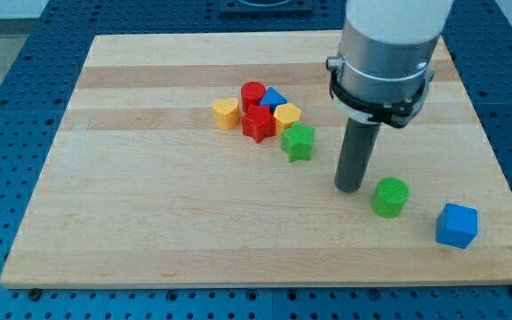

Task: Slide the green circle towards the bottom right

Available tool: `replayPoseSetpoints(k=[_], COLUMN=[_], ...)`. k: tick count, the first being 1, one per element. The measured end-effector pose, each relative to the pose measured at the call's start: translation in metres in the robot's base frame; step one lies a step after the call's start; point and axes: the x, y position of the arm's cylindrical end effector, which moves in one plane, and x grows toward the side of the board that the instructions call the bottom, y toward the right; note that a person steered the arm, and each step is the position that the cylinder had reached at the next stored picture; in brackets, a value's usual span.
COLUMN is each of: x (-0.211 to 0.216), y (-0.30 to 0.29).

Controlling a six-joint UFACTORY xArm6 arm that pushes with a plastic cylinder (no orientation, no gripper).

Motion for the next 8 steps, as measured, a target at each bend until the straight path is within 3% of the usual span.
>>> replayPoseSetpoints(k=[5,8], x=[0.032,0.035], y=[0.066,0.028])
